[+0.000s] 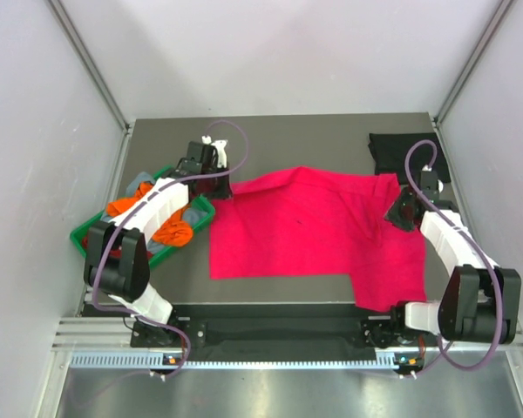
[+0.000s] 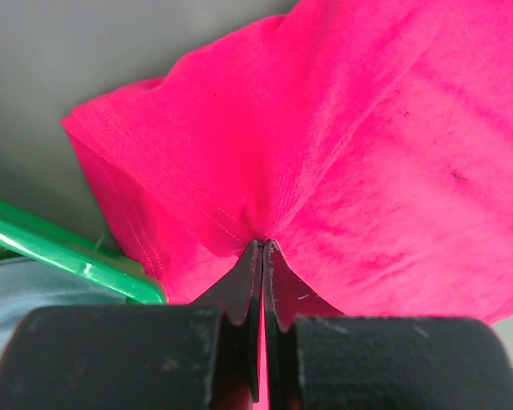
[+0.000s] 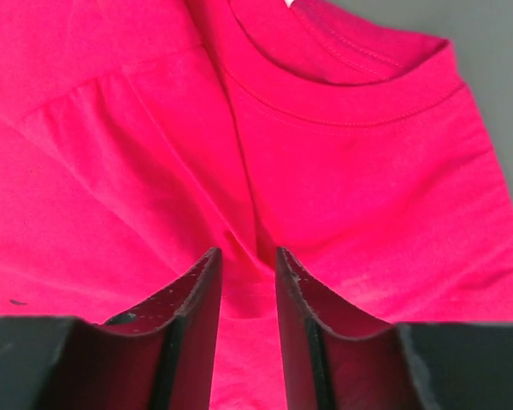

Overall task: Fold and stack the t-shirts
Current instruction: Flatten the tshirt out

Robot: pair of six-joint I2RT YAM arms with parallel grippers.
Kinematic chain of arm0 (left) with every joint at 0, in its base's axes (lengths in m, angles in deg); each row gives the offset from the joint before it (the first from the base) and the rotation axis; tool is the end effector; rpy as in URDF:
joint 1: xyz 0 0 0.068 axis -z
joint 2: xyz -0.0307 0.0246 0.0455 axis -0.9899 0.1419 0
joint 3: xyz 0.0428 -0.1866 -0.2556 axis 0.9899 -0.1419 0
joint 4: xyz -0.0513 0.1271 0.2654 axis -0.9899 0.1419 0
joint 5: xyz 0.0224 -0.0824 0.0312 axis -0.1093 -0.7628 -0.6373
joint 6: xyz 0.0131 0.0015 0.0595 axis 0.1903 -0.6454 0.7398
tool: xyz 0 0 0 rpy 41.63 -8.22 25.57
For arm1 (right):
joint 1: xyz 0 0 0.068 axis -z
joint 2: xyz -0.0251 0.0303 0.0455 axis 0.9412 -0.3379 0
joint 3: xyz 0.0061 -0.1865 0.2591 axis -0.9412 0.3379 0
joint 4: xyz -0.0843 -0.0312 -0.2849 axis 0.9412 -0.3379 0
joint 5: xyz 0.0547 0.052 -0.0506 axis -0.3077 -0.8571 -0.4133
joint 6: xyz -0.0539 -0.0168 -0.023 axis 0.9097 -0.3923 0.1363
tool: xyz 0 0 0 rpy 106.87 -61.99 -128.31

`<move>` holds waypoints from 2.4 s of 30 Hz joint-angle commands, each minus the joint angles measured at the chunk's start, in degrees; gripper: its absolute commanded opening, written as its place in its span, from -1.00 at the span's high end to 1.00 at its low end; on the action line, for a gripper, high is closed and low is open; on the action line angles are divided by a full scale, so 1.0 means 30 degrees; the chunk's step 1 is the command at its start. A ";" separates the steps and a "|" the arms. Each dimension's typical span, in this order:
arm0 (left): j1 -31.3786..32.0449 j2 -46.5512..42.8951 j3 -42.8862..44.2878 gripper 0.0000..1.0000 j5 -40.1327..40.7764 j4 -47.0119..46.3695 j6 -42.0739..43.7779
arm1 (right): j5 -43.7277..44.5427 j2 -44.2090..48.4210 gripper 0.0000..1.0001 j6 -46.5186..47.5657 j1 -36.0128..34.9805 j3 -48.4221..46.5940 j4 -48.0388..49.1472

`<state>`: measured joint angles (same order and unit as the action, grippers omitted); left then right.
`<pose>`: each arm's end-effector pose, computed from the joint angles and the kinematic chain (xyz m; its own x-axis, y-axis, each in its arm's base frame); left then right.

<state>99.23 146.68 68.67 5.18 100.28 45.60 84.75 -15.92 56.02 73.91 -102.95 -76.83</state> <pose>0.3709 -0.1254 0.2752 -0.7935 0.0097 -0.6085 0.2365 0.9262 -0.2937 0.2729 -0.0202 0.2394 -0.6483 0.5665 -0.5087 0.5136 0.8186 0.2570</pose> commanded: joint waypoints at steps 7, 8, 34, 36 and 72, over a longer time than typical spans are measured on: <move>0.0181 -0.0692 0.0482 1.00 -0.0323 -0.0004 -0.0005 | -0.1031 -0.0341 0.32 -0.1041 -0.0254 0.1538 0.0682; 0.0210 -0.0692 0.0482 1.00 -0.0381 -0.0004 0.0024 | -0.1582 -0.0017 0.30 -0.1367 -0.0254 0.2354 0.0888; 0.0591 -0.0867 0.0218 1.00 0.0204 -0.0179 -0.0064 | -0.1206 0.2184 0.81 -0.4213 -0.0254 0.5116 0.3527; 0.0591 -0.0867 0.0189 1.00 0.0175 -0.0180 -0.0064 | -0.1207 0.2155 0.78 -0.4241 -0.0254 0.5145 0.3585; 0.0649 -0.2068 1.1810 1.00 0.1990 0.3272 -0.1147 | 0.1724 0.1223 1.00 0.0119 0.1269 -1.7154 -0.3591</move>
<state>100.83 146.09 94.72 9.10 108.52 43.50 86.80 -11.14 51.82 76.30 -140.54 -83.37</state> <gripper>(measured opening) 0.010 0.007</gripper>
